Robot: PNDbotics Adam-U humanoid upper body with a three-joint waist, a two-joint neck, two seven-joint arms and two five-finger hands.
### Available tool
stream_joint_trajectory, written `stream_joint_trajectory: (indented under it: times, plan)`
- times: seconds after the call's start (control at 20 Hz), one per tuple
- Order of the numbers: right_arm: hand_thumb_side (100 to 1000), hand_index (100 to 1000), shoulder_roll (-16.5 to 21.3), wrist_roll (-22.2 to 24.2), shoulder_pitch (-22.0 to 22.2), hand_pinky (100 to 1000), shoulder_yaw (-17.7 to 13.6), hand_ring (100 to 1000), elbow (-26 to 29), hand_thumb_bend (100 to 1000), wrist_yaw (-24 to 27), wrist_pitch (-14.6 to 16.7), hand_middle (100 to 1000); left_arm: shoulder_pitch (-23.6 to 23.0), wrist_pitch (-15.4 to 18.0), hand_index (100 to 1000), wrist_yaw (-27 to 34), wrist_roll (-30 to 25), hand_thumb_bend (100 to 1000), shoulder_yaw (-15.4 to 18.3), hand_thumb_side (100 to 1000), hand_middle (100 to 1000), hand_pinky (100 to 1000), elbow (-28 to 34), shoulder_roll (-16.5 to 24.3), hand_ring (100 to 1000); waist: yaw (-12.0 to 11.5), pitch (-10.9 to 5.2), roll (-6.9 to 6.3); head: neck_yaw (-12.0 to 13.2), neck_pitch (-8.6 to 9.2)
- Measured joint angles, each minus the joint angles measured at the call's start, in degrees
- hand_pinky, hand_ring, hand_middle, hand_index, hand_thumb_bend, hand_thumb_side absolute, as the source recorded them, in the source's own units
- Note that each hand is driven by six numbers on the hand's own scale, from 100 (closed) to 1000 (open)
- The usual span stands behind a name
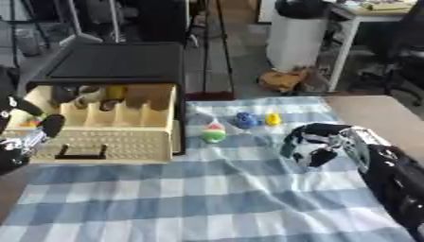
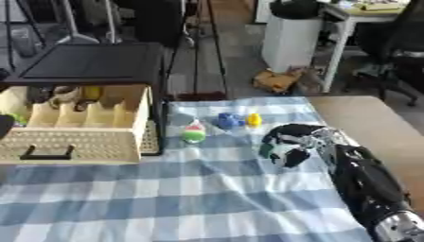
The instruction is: Pick up objects from table and place into drawer.
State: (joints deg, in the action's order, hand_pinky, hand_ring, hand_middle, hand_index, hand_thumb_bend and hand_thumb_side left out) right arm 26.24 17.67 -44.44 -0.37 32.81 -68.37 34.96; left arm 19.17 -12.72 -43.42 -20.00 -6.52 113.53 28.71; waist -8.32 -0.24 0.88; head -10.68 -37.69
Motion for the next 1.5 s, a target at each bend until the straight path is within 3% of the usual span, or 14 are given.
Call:
stream_joint_trajectory:
  times: [0.7,1.25,1.5]
  plan:
    - [339,908,-0.73,-2.79,-0.44,744,-0.01,771,-2.09,100,-4.13,0.39,836,-0.09,0.11,689,-0.20,-0.09,488,-0.01,1000,105,235,0.00,-0.01,100,-0.48,0.31,-0.11,-0.05,0.00]
    - [246,879,-0.76,-3.27,-0.41,589,-0.35,581,-2.85,100,-4.31,-0.05,798,-0.30,0.14,689,-0.49,-0.12,487,-0.01,1000,106,237,0.00,-0.02,100,-0.63,0.50,-0.11,-0.05,0.01]
    - [197,839,-0.76,-3.43,-0.39,516,-0.36,499,-3.15,100,-4.29,-0.50,737,-0.36,0.22,690,-0.49,-0.20,484,-0.02,1000,107,238,0.00,-0.02,100,-0.63,0.50,-0.11,-0.05,0.01]
